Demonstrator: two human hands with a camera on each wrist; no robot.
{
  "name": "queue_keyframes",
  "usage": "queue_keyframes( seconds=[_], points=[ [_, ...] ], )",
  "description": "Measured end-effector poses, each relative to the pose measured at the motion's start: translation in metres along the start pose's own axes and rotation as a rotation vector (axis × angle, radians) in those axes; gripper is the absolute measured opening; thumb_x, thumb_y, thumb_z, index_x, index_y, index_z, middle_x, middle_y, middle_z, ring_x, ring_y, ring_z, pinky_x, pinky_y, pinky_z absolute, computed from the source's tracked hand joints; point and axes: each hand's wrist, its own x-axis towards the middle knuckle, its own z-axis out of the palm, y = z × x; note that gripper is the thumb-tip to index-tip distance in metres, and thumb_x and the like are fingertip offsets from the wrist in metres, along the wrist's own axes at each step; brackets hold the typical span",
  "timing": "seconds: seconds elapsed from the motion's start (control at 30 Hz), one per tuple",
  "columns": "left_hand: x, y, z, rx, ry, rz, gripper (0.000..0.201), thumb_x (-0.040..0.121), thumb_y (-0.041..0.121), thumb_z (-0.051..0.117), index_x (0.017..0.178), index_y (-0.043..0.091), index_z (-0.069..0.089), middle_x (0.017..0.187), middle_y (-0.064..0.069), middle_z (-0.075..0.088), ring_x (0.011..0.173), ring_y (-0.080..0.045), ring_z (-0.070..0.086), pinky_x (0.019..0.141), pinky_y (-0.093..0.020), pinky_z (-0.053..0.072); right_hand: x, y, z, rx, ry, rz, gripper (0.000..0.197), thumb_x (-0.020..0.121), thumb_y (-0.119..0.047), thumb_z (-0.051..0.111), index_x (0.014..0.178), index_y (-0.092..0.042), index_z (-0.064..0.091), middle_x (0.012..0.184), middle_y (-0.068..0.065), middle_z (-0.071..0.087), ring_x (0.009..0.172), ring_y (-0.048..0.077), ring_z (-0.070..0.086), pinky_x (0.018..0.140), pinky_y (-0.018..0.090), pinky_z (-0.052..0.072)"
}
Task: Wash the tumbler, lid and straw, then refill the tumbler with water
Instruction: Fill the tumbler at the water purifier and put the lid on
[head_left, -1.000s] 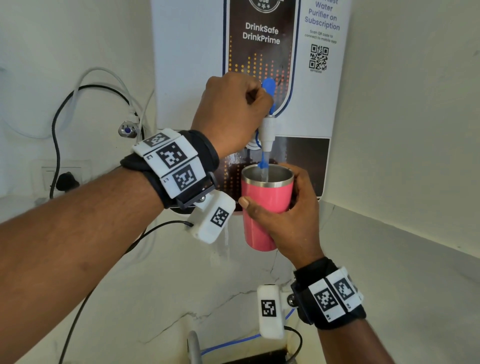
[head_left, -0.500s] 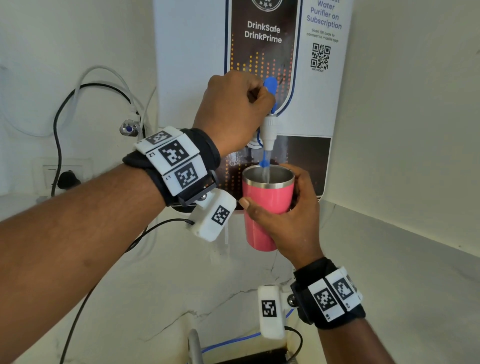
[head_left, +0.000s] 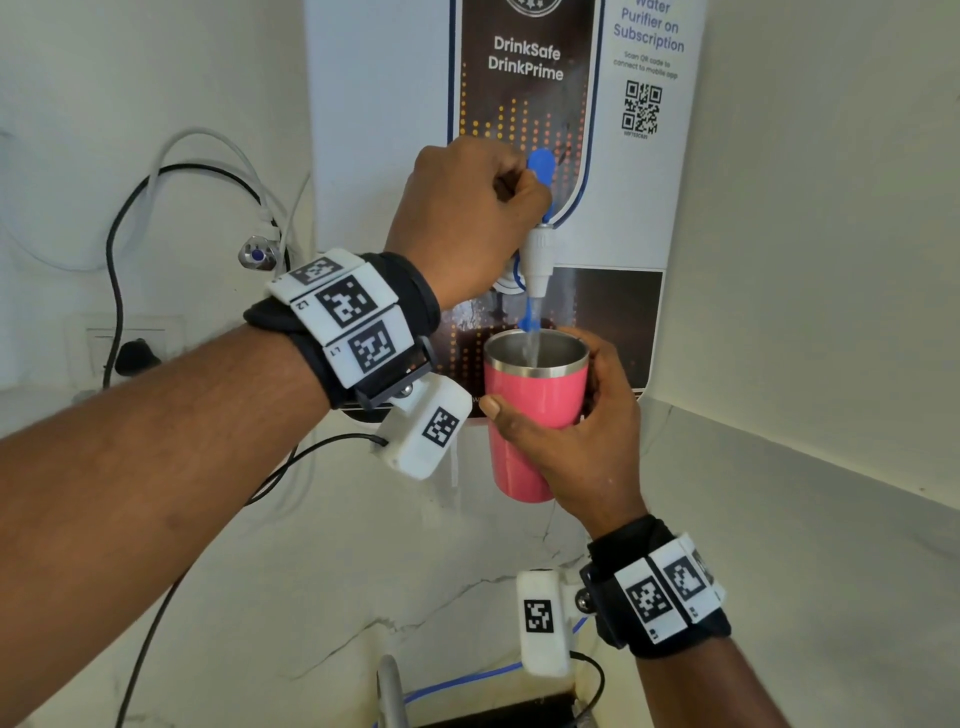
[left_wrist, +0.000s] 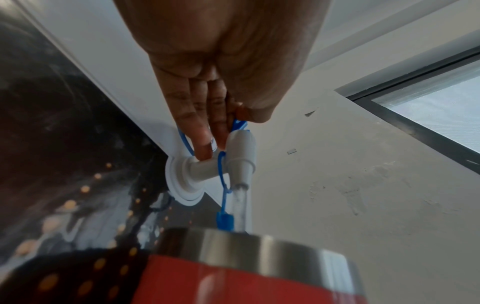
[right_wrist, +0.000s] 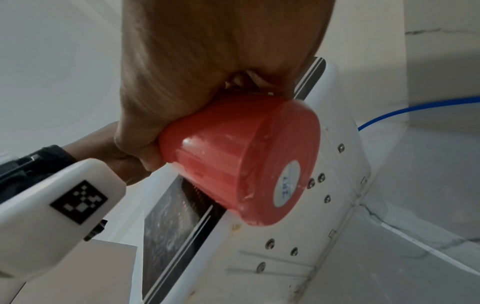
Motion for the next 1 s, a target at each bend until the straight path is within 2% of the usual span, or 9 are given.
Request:
queue_keyframes(
  seconds=[0.13, 0.23, 0.33, 0.43, 0.5, 0.6, 0.83, 1.0],
  points=[
    [0.0011, -0.0006, 0.0005, 0.012, 0.007, 0.009, 0.031, 0.097, 0.023, 0.057, 0.07, 0.008, 0.065, 0.057, 0.009, 0.052, 0.051, -0.005, 0.05, 0.056, -0.025, 0.052, 0.0001, 0.002, -0.0001, -0.006, 0.001, -0.003, 0.081, 0.066, -0.031, 0.1, 0.135, -0.026, 0.056, 0.122, -0.012, 0.067, 0.107, 0.011, 0.07, 0.074, 0.024, 0.062],
    [0.0012, -0.0013, 0.0002, 0.015, -0.002, 0.013, 0.031, 0.097, 0.024, 0.057, 0.069, 0.01, 0.063, 0.057, 0.009, 0.052, 0.052, -0.007, 0.052, 0.056, -0.027, 0.052, -0.0004, 0.0017, 0.0007, -0.004, 0.006, -0.003, 0.083, 0.064, -0.036, 0.098, 0.135, -0.025, 0.056, 0.123, -0.011, 0.067, 0.107, 0.011, 0.07, 0.074, 0.023, 0.062],
    [0.0017, -0.0019, 0.0006, 0.022, -0.006, 0.018, 0.033, 0.097, 0.023, 0.057, 0.064, 0.018, 0.058, 0.055, 0.011, 0.05, 0.051, -0.003, 0.052, 0.052, -0.016, 0.044, -0.0006, 0.0007, 0.0003, 0.003, 0.008, -0.006, 0.082, 0.063, -0.036, 0.097, 0.133, -0.024, 0.057, 0.121, -0.011, 0.068, 0.106, 0.011, 0.071, 0.074, 0.024, 0.062],
    [0.0018, -0.0017, 0.0009, 0.049, -0.003, 0.023, 0.039, 0.096, 0.022, 0.058, 0.058, 0.027, 0.05, 0.053, 0.013, 0.047, 0.051, 0.001, 0.051, 0.055, -0.007, 0.034, -0.0002, 0.0012, -0.0004, 0.006, 0.01, -0.005, 0.08, 0.064, -0.032, 0.1, 0.131, -0.027, 0.057, 0.119, -0.014, 0.068, 0.105, 0.011, 0.071, 0.074, 0.025, 0.062],
    [0.0015, -0.0018, 0.0012, 0.058, 0.001, 0.023, 0.043, 0.097, 0.022, 0.058, 0.056, 0.029, 0.046, 0.052, 0.015, 0.045, 0.051, 0.002, 0.05, 0.055, -0.006, 0.033, -0.0001, 0.0016, -0.0002, 0.003, 0.007, -0.008, 0.079, 0.064, -0.03, 0.1, 0.13, -0.029, 0.057, 0.118, -0.016, 0.068, 0.105, 0.01, 0.071, 0.074, 0.025, 0.062],
    [0.0011, -0.0017, 0.0016, 0.064, 0.006, 0.02, 0.043, 0.097, 0.022, 0.058, 0.056, 0.03, 0.045, 0.051, 0.016, 0.044, 0.051, 0.003, 0.05, 0.055, -0.005, 0.032, -0.0007, 0.0004, 0.0008, 0.015, 0.011, -0.009, 0.078, 0.062, -0.037, 0.097, 0.128, -0.03, 0.057, 0.117, -0.017, 0.068, 0.104, 0.01, 0.071, 0.074, 0.024, 0.062],
    [0.0009, -0.0004, 0.0018, 0.07, 0.012, 0.02, 0.041, 0.097, 0.022, 0.058, 0.058, 0.03, 0.047, 0.053, 0.016, 0.045, 0.052, 0.003, 0.051, 0.055, -0.005, 0.032, 0.0001, 0.0001, -0.0003, -0.007, 0.002, -0.025, 0.081, 0.063, -0.039, 0.096, 0.132, -0.024, 0.057, 0.119, -0.014, 0.068, 0.105, 0.008, 0.07, 0.074, 0.021, 0.06],
    [0.0011, 0.0005, 0.0012, 0.077, 0.012, 0.023, 0.041, 0.097, 0.022, 0.057, 0.058, 0.028, 0.047, 0.053, 0.016, 0.045, 0.053, 0.003, 0.051, 0.056, -0.005, 0.032, 0.0004, 0.002, -0.0015, -0.035, -0.006, -0.022, 0.083, 0.065, -0.04, 0.098, 0.134, -0.025, 0.056, 0.121, -0.014, 0.067, 0.107, 0.01, 0.07, 0.076, 0.027, 0.063]
  ],
)
